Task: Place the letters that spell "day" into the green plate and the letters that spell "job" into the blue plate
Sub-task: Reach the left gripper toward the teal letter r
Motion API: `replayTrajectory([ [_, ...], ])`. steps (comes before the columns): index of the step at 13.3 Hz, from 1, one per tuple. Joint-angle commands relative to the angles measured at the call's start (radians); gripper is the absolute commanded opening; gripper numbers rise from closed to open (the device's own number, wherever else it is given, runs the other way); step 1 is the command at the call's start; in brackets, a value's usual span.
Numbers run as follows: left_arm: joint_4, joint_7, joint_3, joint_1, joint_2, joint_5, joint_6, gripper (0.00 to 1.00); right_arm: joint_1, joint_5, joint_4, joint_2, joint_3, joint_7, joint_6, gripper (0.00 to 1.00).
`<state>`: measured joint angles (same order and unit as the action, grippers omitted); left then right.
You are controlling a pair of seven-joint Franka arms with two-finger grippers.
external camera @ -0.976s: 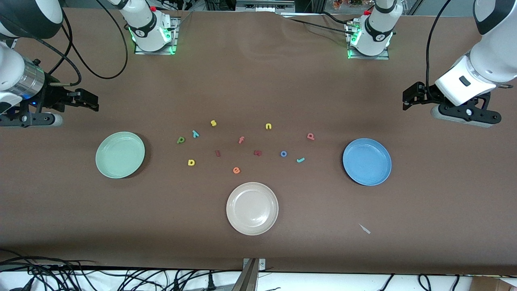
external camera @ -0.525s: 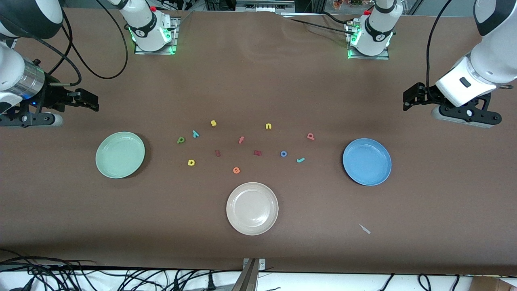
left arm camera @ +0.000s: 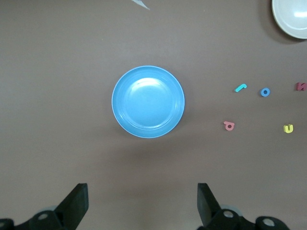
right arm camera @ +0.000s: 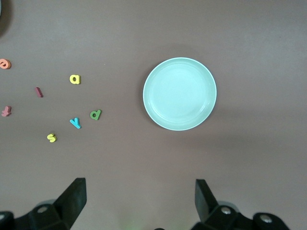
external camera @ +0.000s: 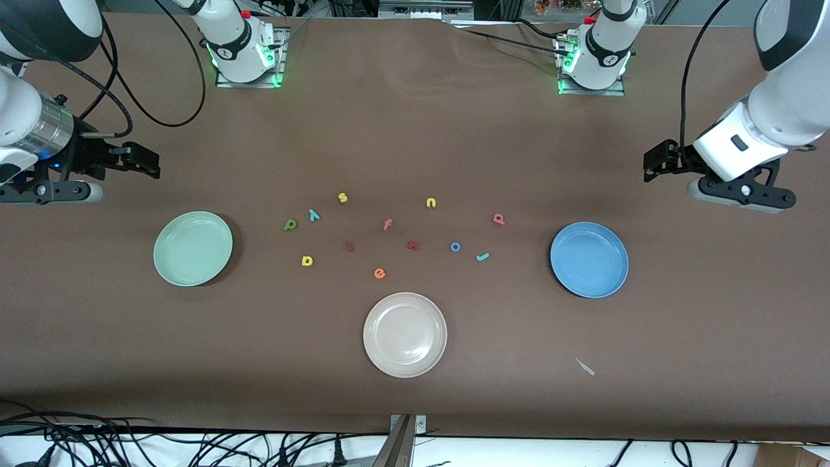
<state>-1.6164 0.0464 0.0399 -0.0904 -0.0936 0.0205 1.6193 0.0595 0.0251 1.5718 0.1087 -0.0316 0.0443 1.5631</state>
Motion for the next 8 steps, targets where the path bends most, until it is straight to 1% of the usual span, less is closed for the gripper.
replayTrajectory([
  [1,0.027,0.023,-0.002,-0.006,-0.034,0.025,-0.007,1.00,0.002,-0.004,0.014,-0.012,-0.001,-0.001,0.003,1.00],
  [2,0.029,0.026,0.001,-0.008,-0.049,0.029,-0.007,1.00,0.000,-0.004,0.016,-0.012,-0.001,0.000,0.000,1.00],
  [5,0.035,0.040,0.018,-0.061,-0.107,0.026,-0.004,1.00,0.000,0.018,0.014,-0.012,0.001,-0.009,-0.003,1.00],
  [8,0.117,0.044,0.020,-0.141,-0.216,0.026,0.001,1.00,0.002,0.019,-0.004,-0.001,-0.001,-0.015,0.003,1.00],
])
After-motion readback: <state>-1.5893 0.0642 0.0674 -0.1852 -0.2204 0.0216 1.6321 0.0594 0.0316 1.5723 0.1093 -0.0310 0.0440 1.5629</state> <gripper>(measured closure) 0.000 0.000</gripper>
